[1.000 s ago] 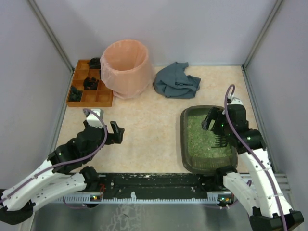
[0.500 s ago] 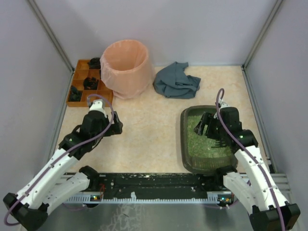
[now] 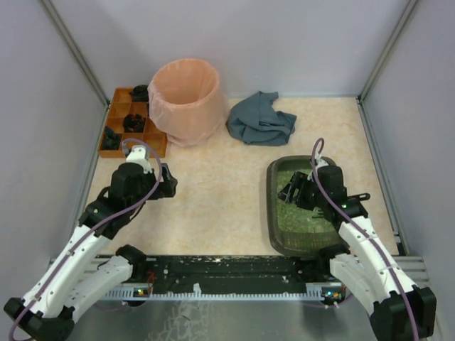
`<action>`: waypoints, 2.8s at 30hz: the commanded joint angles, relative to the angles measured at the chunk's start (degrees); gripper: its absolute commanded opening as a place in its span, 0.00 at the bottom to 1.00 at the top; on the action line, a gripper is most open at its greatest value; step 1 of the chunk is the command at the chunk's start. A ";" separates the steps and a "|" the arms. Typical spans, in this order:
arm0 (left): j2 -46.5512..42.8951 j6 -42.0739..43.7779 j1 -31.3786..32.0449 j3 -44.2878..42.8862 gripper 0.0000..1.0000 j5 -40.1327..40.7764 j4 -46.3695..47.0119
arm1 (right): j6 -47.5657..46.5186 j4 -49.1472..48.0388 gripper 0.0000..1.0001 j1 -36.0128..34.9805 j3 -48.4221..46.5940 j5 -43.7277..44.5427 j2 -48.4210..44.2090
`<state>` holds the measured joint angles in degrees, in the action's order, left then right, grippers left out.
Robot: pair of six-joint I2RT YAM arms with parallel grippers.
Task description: Clean the litter box
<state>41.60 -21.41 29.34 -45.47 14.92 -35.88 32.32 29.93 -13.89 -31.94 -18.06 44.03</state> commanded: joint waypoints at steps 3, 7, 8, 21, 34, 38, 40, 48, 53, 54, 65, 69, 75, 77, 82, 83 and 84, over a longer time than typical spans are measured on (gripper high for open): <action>-1.59 1.77 -0.33 1.83 1.00 -0.40 2.72 | 3.40 -13.07 0.64 -1.19 3.07 -1.96 1.32; -1.84 1.81 -0.27 2.09 0.99 -0.75 2.93 | 3.19 -15.19 0.62 -2.00 3.53 -1.54 2.80; -2.26 1.81 -0.32 2.18 1.00 -0.47 3.04 | 3.19 -15.74 0.62 -2.22 3.63 -1.20 3.03; -2.43 1.91 -0.31 2.73 1.00 -0.59 3.56 | 3.78 -26.80 0.55 -5.35 5.68 -0.59 14.22; -1.26 2.38 -0.28 2.92 1.00 -1.73 4.02 | 10.95 -42.48 0.37 -12.29 13.32 -0.19 19.37; -1.67 2.34 -0.33 3.06 1.00 -1.90 4.26 | 11.45 -45.69 0.32 -15.10 13.46 0.53 21.39; -1.66 2.39 -0.28 3.15 1.00 -2.12 4.37 | 11.32 -47.05 0.31 -16.87 12.94 0.80 22.99; -1.68 2.32 -0.27 3.29 1.00 -2.47 4.64 | 11.00 -52.13 0.29 -23.79 5.66 2.91 33.96; -1.98 2.38 -0.28 3.32 1.00 -2.54 4.62 | 13.28 -52.81 0.28 -30.17 -3.07 7.44 44.22; -2.11 2.32 -0.31 3.31 1.00 -2.45 4.64 | 14.35 -52.97 0.27 -31.55 -5.02 8.48 46.24; -3.46 1.94 -0.26 3.30 1.00 -1.10 4.45 | 18.61 -51.89 0.26 -43.90 -23.25 15.72 62.96; -3.72 1.82 -0.26 3.36 1.00 -0.91 4.34 | 14.65 -46.56 0.38 -43.95 -26.85 18.42 60.99; -3.97 1.89 -0.28 3.36 1.00 -0.89 4.35 | 6.33 -35.62 0.58 -43.95 -31.85 22.42 55.23; -4.11 1.74 -0.29 3.30 1.00 -0.88 4.37 | 4.29 -32.55 0.61 -43.94 -32.70 23.99 53.20; -4.34 1.69 -0.32 3.41 1.00 -0.94 4.34 | 0.82 -25.58 0.63 -43.94 -33.09 28.48 47.33; -4.36 1.67 -0.31 3.42 1.00 -1.02 4.39 | -0.04 -24.77 0.63 -43.94 -32.55 29.14 46.16; -4.34 1.76 -0.31 3.41 1.00 -1.15 4.44 | -0.88 -24.05 0.63 -43.93 -32.10 29.61 44.84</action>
<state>37.91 -19.64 29.34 -42.37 13.52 -32.93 36.42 1.02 -57.32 -62.28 6.90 95.44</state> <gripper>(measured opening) 0.998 0.631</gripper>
